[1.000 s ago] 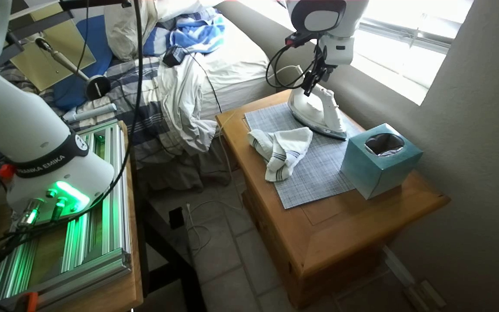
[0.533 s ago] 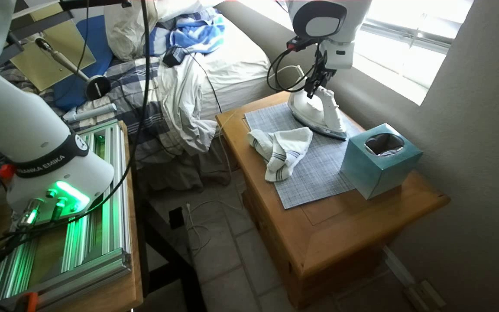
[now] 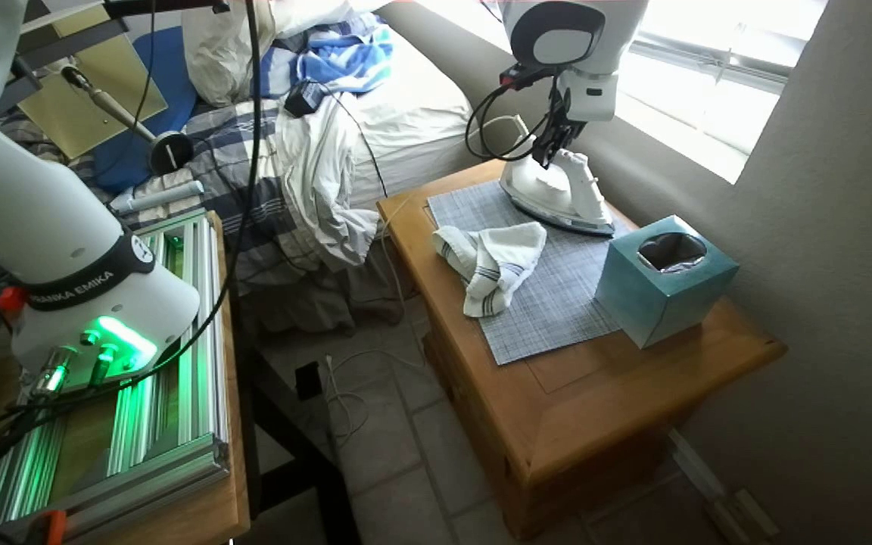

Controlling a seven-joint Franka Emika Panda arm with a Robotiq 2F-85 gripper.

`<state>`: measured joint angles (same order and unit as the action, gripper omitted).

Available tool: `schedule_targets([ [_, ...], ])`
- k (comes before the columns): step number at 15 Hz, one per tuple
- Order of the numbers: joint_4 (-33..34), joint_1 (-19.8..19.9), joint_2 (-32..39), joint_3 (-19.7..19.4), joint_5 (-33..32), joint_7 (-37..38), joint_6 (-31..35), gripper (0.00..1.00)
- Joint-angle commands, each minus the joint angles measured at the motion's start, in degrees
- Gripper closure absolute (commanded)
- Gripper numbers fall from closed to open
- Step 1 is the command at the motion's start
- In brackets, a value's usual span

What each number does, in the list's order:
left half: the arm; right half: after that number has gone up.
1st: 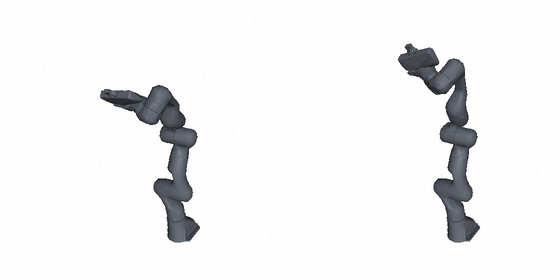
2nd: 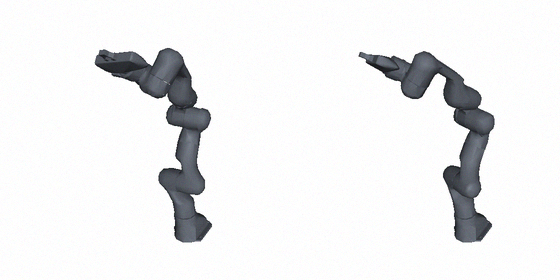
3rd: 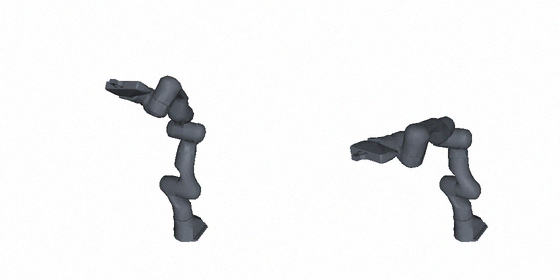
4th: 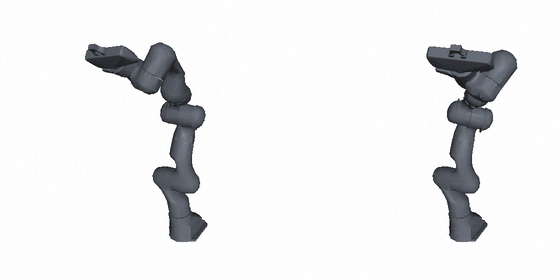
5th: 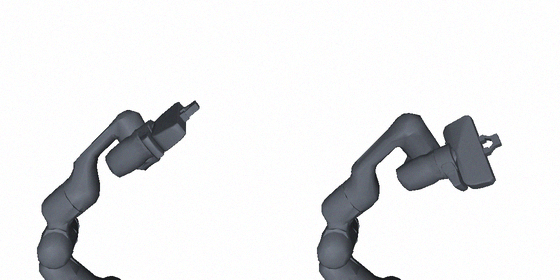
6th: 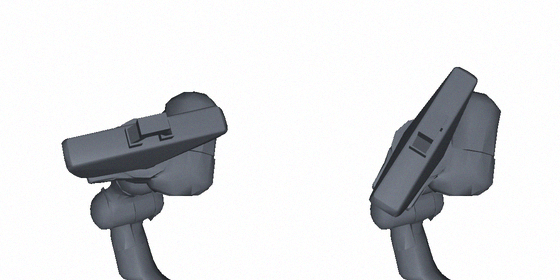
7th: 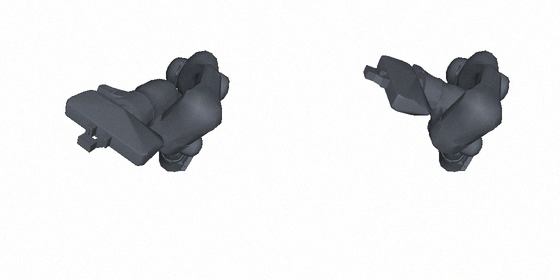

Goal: Lift the pressing iron make it face towards the window and move it to the left

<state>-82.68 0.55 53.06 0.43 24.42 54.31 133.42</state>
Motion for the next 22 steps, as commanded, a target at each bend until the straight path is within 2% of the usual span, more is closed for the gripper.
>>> schedule_targets([
  [1, -5.71, -0.74, -4.90, -0.73, -0.77, 0.06, -0.01, 0.88],
  [6, -13.45, -2.49, -11.39, -1.97, -3.94, -2.67, -0.38, 0.88],
  [14, -21.28, -7.86, -18.68, -4.06, -17.75, -13.08, -0.63, 0.88],
  [22, -27.36, -9.02, -22.88, -3.13, -24.22, -30.27, 0.75, 0.88],
])
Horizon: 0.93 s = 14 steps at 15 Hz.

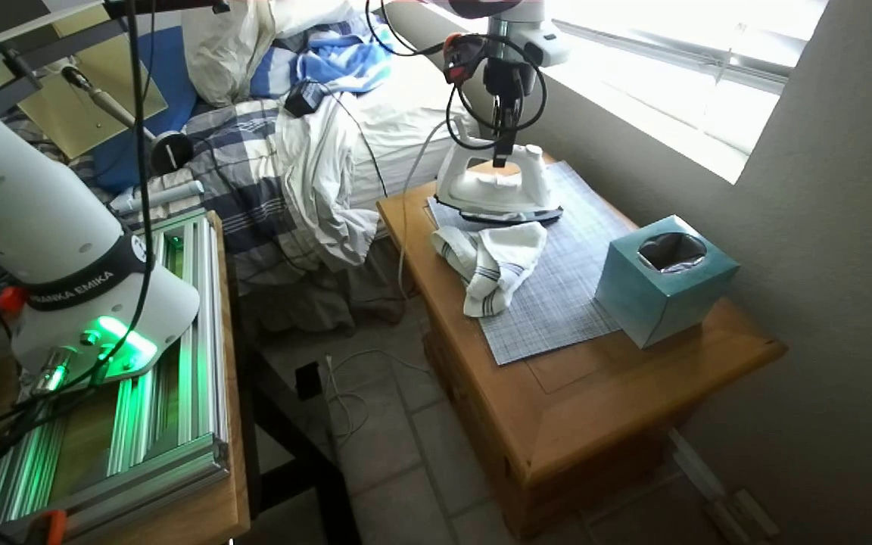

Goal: Lift the pressing iron make it face towards the window and move it to the left

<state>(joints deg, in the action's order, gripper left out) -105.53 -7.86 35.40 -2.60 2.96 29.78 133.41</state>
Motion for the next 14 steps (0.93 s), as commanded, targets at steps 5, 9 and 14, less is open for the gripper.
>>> schedule_targets([
  [5, -7.88, -1.04, -7.88, 1.29, -6.29, -15.35, 2.76, 0.88],
  [9, -9.36, -2.00, -9.45, 2.71, -8.67, -19.48, 5.40, 0.88],
  [14, -8.19, -1.64, -9.08, 5.97, -6.06, -22.22, 5.66, 0.88],
])
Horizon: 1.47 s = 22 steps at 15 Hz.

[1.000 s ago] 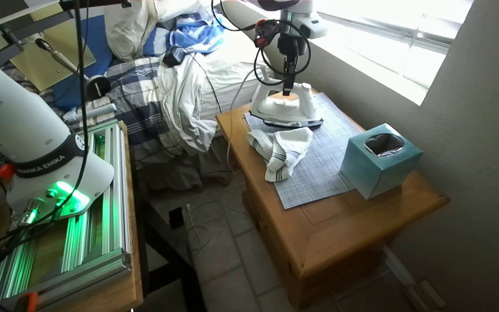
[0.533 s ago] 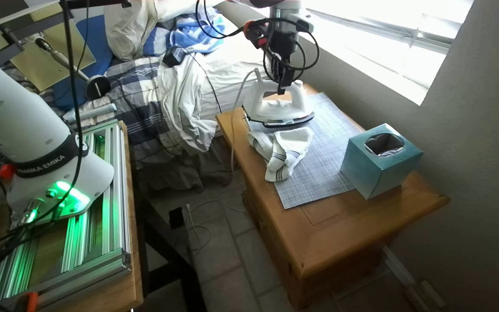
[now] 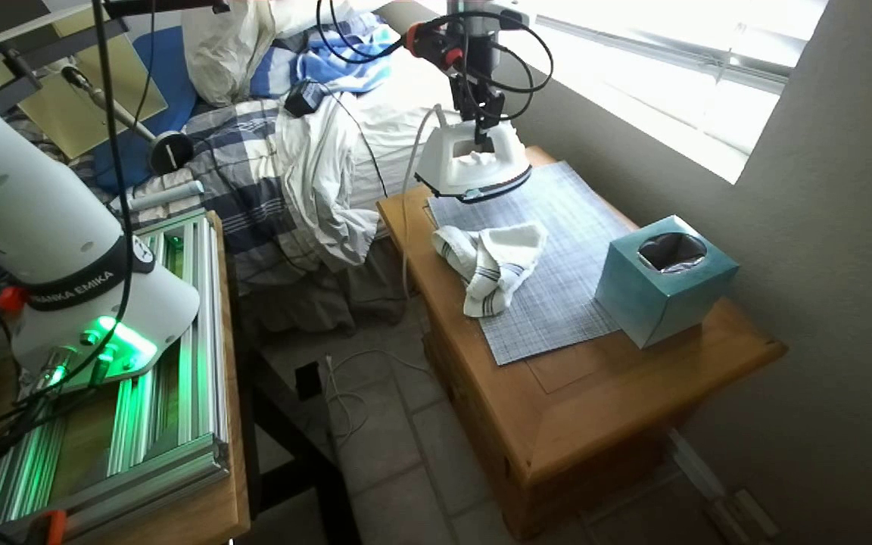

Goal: Lift the pressing iron make it face towards the window and move it to the left

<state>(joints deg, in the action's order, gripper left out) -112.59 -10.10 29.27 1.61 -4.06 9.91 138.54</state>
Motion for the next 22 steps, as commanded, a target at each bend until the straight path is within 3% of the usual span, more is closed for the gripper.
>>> schedule_targets([
  [1, -0.79, 0.75, -2.66, 2.31, 1.67, -2.37, 0.83, 0.88],
  [3, 0.14, 0.00, -0.01, 1.62, 0.84, -0.57, 0.20, 0.88],
  [4, 0.14, -0.10, 0.15, 1.82, 0.97, -0.56, 0.19, 0.63],
  [10, 0.14, -0.11, 1.85, 1.58, 0.96, -0.55, 0.21, 0.63],
  [11, 0.16, -0.11, 1.85, 1.59, 0.96, -0.55, 0.21, 0.88],
  [15, 0.81, -1.39, 4.01, 1.71, -0.03, -0.28, 3.98, 0.88],
  [22, -2.94, -3.15, 3.36, 0.61, -0.08, 0.72, 17.40, 0.88],
])
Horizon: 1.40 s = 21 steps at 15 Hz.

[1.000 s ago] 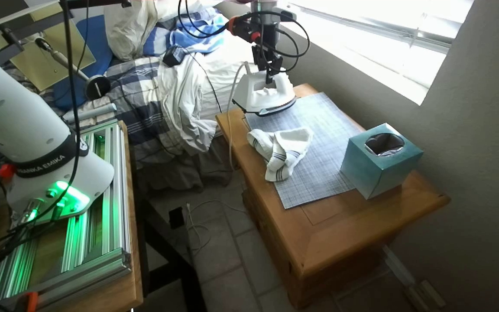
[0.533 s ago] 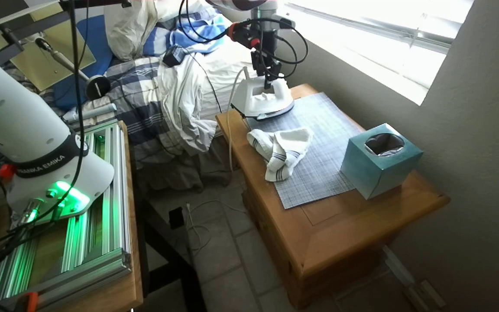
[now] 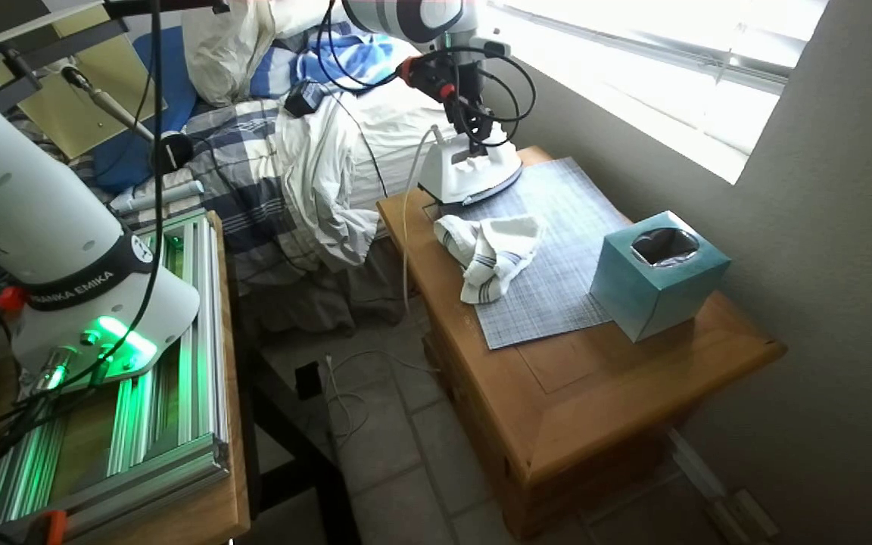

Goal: Lift the pressing iron make it face towards the window and move it to the left

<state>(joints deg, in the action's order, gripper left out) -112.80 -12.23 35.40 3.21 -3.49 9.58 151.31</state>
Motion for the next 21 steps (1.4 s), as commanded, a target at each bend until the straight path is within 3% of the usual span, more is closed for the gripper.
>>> schedule_targets([
  [1, -3.38, -0.96, -2.87, -0.95, -0.43, 0.92, 6.49, 0.88],
  [12, -6.51, -0.16, -0.33, 0.29, 5.40, 2.77, 19.51, 0.88],
  [17, -5.72, -3.67, 1.16, -3.05, 4.82, 4.07, 23.45, 0.88],
  [21, -3.93, -5.58, 2.22, -4.53, 4.60, 3.54, 21.68, 0.88],
])
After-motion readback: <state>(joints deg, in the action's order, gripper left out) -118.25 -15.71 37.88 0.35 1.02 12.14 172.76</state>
